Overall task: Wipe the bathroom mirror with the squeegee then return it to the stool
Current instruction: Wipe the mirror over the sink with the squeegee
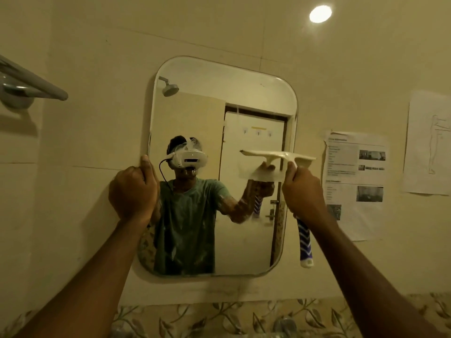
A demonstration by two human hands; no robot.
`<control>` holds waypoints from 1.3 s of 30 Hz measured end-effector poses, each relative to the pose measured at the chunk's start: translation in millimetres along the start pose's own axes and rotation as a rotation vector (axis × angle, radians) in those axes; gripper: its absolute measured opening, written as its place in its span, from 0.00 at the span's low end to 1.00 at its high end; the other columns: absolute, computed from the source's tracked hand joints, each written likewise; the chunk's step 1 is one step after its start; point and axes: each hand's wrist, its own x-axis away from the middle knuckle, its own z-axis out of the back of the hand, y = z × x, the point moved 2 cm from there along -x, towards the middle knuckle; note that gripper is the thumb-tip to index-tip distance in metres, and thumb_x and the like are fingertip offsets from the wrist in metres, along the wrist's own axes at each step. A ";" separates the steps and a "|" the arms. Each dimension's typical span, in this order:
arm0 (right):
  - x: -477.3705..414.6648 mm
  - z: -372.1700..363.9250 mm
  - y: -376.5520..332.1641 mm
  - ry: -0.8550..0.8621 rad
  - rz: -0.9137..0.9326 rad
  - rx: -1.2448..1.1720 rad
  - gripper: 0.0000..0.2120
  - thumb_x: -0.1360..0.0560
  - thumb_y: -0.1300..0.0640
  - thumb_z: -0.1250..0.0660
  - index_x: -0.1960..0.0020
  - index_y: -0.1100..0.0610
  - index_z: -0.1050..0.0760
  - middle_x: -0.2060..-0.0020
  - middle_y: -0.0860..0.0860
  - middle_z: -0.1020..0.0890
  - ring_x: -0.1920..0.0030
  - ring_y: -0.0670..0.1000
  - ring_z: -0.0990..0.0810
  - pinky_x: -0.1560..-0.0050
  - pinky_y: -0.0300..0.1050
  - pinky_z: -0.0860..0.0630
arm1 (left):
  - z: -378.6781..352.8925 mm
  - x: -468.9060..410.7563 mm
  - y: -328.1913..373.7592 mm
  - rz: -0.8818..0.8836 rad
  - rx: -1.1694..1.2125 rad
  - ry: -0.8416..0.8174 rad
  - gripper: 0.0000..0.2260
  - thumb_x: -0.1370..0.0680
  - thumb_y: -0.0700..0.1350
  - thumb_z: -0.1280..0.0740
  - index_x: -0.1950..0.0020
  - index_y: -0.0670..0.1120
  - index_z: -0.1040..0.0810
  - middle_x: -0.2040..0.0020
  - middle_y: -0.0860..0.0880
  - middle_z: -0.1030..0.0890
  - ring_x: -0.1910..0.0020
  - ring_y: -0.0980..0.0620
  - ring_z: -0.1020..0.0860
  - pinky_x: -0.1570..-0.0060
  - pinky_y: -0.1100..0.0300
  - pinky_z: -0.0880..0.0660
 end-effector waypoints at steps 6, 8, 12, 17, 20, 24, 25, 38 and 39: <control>93.7 -33.0 55.8 -0.017 -0.119 0.036 0.19 0.18 0.45 0.50 0.57 0.55 0.28 0.71 0.50 0.22 0.72 0.47 0.22 0.74 0.42 0.27 | 2.3 21.8 -13.8 -0.015 -0.017 -0.010 0.26 0.16 0.54 0.48 0.71 0.45 0.29 0.76 0.49 0.33 0.78 0.50 0.34 0.74 0.64 0.43; 113.4 -36.0 62.9 -0.017 -0.143 0.076 0.20 0.18 0.45 0.50 0.58 0.55 0.28 0.72 0.49 0.23 0.73 0.46 0.24 0.76 0.40 0.32 | 3.9 24.2 -13.6 0.002 -0.018 -0.018 0.27 0.16 0.55 0.48 0.71 0.44 0.29 0.76 0.49 0.32 0.78 0.50 0.33 0.75 0.64 0.43; 80.7 -22.6 45.5 -0.033 -0.116 0.016 0.22 0.17 0.45 0.50 0.62 0.55 0.28 0.71 0.53 0.22 0.72 0.50 0.22 0.72 0.47 0.23 | 5.0 24.1 -12.1 0.020 -0.011 -0.033 0.29 0.16 0.56 0.49 0.70 0.42 0.26 0.76 0.49 0.31 0.78 0.50 0.32 0.75 0.63 0.40; 20.6 -2.9 17.5 0.026 -0.025 0.053 0.23 0.17 0.45 0.52 0.62 0.55 0.28 0.71 0.54 0.22 0.73 0.54 0.22 0.70 0.51 0.20 | 5.6 24.9 -11.4 0.030 -0.007 -0.027 0.29 0.16 0.56 0.49 0.70 0.42 0.26 0.75 0.49 0.32 0.77 0.50 0.33 0.75 0.62 0.39; 45.9 -15.8 32.7 -0.009 -0.040 0.057 0.23 0.17 0.43 0.52 0.60 0.54 0.27 0.71 0.53 0.21 0.71 0.52 0.21 0.70 0.49 0.21 | 3.5 25.2 -13.6 0.054 -0.005 -0.044 0.29 0.17 0.58 0.50 0.70 0.43 0.26 0.75 0.49 0.31 0.77 0.50 0.32 0.76 0.63 0.40; 116.6 -42.8 74.3 -0.070 -0.103 0.059 0.21 0.18 0.42 0.51 0.57 0.53 0.27 0.71 0.49 0.21 0.72 0.48 0.21 0.73 0.46 0.23 | 3.4 36.1 -22.3 0.065 -0.004 -0.059 0.29 0.17 0.58 0.50 0.70 0.43 0.26 0.75 0.50 0.31 0.77 0.51 0.33 0.75 0.66 0.40; 133.0 -47.5 83.6 -0.091 -0.135 0.084 0.20 0.18 0.43 0.50 0.55 0.54 0.27 0.71 0.49 0.21 0.73 0.47 0.22 0.74 0.44 0.25 | 4.3 39.8 -24.2 0.067 -0.008 -0.066 0.30 0.17 0.58 0.50 0.70 0.43 0.25 0.75 0.50 0.31 0.77 0.51 0.33 0.75 0.66 0.40; 61.0 -16.2 41.3 -0.036 -0.093 0.063 0.23 0.17 0.45 0.52 0.59 0.57 0.27 0.69 0.52 0.22 0.69 0.50 0.23 0.71 0.41 0.32 | 18.3 41.6 -18.6 0.052 -0.083 -0.131 0.32 0.17 0.59 0.49 0.65 0.38 0.20 0.72 0.40 0.23 0.75 0.47 0.30 0.73 0.67 0.46; 68.1 -19.8 45.9 -0.035 -0.112 0.072 0.23 0.17 0.45 0.52 0.59 0.57 0.27 0.70 0.52 0.23 0.70 0.50 0.23 0.72 0.41 0.33 | 19.1 43.7 -19.3 0.061 -0.085 -0.142 0.32 0.17 0.59 0.49 0.66 0.39 0.20 0.74 0.42 0.25 0.75 0.49 0.33 0.73 0.67 0.47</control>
